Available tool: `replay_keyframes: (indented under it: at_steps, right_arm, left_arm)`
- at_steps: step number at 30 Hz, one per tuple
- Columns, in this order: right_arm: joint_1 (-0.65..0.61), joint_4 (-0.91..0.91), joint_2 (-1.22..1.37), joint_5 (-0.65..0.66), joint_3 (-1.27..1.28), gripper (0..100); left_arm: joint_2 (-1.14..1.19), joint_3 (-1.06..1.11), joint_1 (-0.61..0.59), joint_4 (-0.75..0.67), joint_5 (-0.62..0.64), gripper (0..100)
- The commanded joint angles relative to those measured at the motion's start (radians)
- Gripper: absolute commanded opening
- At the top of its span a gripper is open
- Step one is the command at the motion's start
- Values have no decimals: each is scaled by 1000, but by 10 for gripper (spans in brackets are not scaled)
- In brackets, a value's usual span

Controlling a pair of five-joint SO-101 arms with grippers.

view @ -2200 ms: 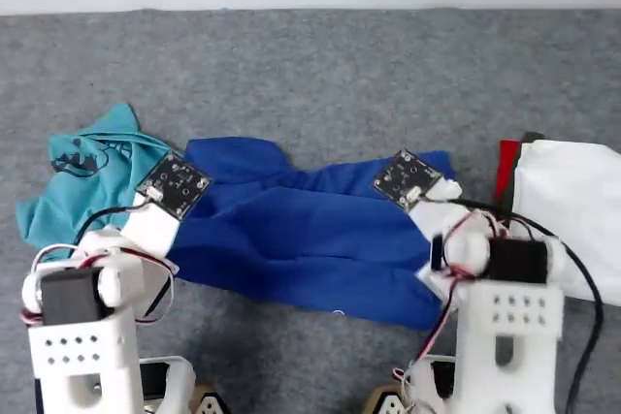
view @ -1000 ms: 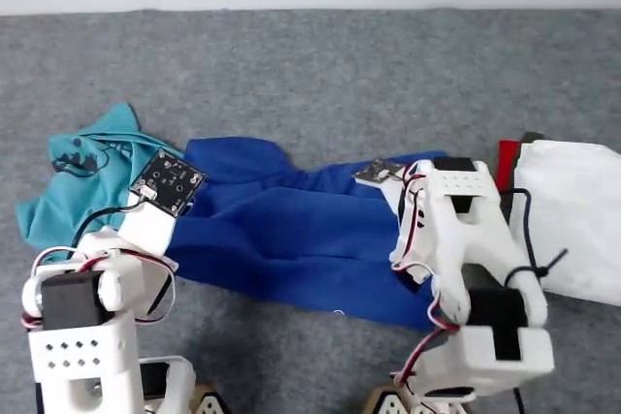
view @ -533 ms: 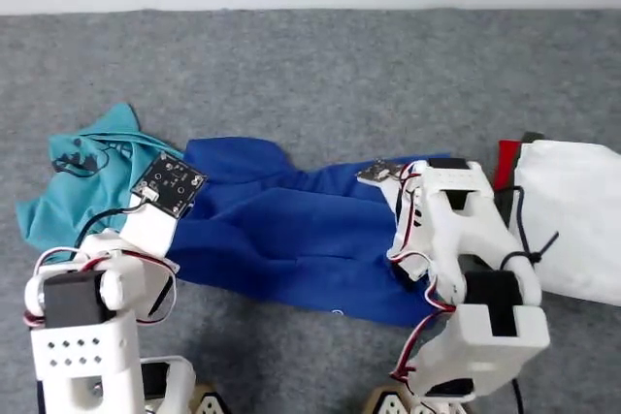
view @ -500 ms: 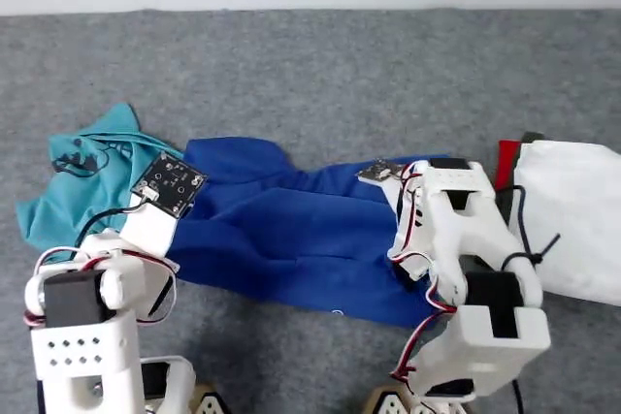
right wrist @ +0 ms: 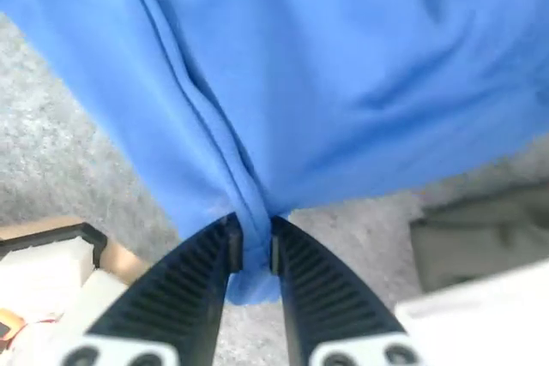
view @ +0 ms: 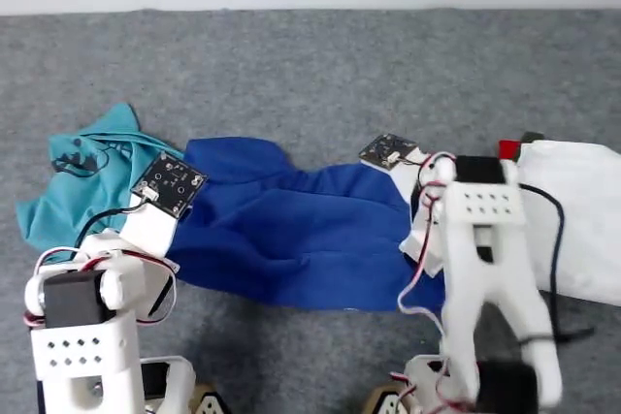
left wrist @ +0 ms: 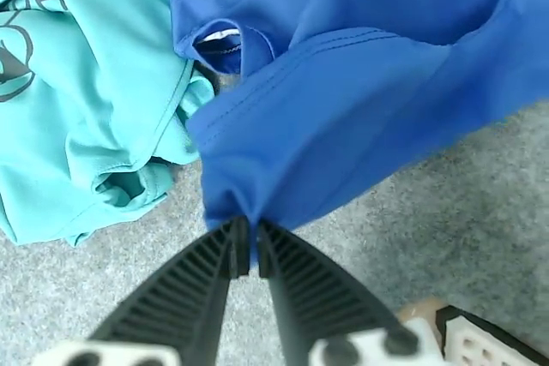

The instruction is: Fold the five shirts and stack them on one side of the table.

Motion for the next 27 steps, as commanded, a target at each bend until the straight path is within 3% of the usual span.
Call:
replay_keyframes:
  at_steps: [1,6,14,19,27]
  right_arm:
    - [12,38,-173,23,-25,10]
    - [42,31,-268,23,-3,10]
    - [38,-108,-171,17,141,18]
    - [44,-50,-148,15,144,131]
    - [38,7,-143,-5,150,132]
  left_arm:
    - [-12,-12,-6,-25,8,14]
    - [-12,-12,-6,-25,8,14]
    - [-12,-12,-3,-25,8,14]
    - [-12,-12,-6,-25,8,14]
    - [-12,-8,-6,-25,9,14]
